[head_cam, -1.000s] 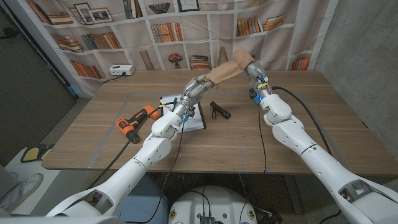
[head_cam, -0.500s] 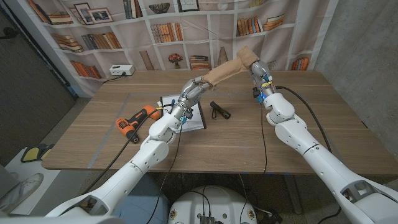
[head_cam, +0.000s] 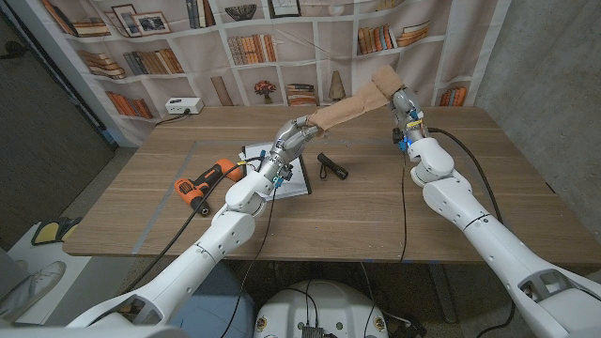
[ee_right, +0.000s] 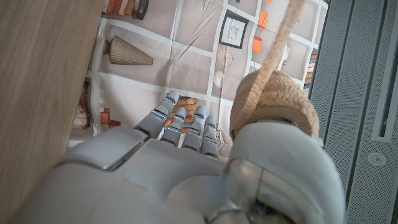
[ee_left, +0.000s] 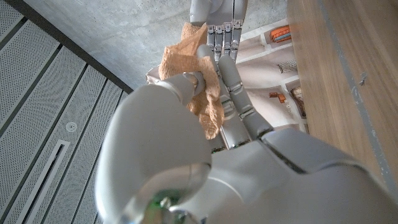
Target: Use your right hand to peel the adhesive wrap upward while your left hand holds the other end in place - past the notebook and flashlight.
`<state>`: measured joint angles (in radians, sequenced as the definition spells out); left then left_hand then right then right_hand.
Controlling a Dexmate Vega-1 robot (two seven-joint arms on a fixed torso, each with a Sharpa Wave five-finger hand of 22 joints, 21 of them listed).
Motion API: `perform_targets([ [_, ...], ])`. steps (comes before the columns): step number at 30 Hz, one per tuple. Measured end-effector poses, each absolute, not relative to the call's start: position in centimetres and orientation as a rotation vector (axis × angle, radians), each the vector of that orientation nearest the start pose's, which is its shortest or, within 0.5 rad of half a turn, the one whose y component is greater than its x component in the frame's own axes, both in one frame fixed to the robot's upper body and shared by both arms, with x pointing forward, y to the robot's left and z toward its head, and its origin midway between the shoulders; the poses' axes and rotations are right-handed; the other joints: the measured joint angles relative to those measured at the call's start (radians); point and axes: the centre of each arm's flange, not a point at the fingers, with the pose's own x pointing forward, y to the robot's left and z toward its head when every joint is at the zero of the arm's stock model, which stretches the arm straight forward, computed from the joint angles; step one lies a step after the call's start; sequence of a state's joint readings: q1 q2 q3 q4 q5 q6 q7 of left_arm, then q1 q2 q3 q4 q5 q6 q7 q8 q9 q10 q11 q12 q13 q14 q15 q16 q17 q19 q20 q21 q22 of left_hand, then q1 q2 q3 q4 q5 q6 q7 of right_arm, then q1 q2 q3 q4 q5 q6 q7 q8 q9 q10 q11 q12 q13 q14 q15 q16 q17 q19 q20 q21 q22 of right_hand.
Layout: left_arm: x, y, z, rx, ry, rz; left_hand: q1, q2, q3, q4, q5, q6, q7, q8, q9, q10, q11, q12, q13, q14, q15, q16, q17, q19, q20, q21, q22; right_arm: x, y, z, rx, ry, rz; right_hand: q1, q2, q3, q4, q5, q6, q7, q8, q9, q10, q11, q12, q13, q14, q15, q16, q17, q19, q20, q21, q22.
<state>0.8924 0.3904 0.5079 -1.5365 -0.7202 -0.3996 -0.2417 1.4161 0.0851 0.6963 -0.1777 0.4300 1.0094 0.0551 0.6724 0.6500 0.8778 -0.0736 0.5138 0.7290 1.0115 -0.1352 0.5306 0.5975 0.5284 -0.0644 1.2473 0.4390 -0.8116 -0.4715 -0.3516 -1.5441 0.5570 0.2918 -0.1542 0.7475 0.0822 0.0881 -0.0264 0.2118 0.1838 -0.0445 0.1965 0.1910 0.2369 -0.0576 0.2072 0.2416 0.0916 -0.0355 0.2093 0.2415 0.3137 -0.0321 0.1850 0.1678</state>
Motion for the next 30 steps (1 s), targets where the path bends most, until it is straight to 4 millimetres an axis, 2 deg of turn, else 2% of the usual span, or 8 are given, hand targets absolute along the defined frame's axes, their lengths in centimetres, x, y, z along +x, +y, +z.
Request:
perform_targets([
  [20, 58.4, 12.7, -0.6, -0.154, -0.762, -0.693, -0.005, 0.005, 0.000, 0.000, 0.003, 0.003, -0.003, 0.000, -0.002, 0.009, 0.002, -0.013, -0.002, 0.002, 0.002, 0.000, -0.005, -0.004, -0.004, 0.019, -0.030, 61.5, -28.0, 8.5, 0.128, -0.857, 0.092, -0.013, -0.003, 0.000, 0.000, 0.000, -0.004, 0.004, 0.000, 0.000, -0.007, 0.007, 0.000, -0.005, 0.000, 0.000, 0.003, -0.004, 0.007, 0.007, 0.000, 0.000],
  [30, 58.6, 12.7, -0.5, -0.147, -0.754, -0.695, -0.005, 0.005, 0.000, 0.000, 0.007, 0.005, -0.005, -0.005, -0.001, 0.013, -0.002, -0.017, 0.001, 0.004, 0.004, 0.000, -0.005, -0.005, -0.005, 0.034, -0.041, 61.9, -29.4, 8.8, 0.154, -0.873, 0.078, -0.028, -0.010, -0.014, 0.003, 0.000, -0.004, 0.004, 0.000, 0.000, -0.007, 0.007, 0.000, -0.005, 0.000, 0.000, 0.003, -0.005, 0.000, 0.014, 0.000, 0.000],
])
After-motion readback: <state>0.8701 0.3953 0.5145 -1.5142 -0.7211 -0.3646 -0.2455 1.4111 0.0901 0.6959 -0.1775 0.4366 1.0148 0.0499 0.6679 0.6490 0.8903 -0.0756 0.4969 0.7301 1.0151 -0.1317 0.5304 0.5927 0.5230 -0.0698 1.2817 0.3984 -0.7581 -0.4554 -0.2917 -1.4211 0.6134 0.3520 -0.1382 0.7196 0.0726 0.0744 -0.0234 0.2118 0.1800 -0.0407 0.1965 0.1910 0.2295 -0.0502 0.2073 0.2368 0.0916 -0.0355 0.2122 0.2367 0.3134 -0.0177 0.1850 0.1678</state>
